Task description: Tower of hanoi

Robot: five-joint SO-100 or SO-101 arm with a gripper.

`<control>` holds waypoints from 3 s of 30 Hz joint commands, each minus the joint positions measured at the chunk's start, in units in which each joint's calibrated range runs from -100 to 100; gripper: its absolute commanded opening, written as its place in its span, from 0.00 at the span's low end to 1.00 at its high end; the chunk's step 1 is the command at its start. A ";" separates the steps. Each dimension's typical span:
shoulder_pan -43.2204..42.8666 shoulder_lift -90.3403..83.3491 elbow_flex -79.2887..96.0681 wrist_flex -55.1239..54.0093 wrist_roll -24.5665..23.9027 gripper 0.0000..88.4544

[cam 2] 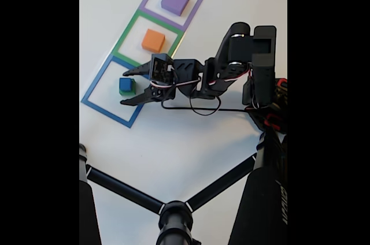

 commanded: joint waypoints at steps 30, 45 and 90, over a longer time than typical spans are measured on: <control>-0.66 -5.27 -0.94 2.15 0.54 0.04; 7.20 -52.02 -10.66 64.33 0.54 0.03; 66.46 -62.44 -60.48 137.86 0.54 0.04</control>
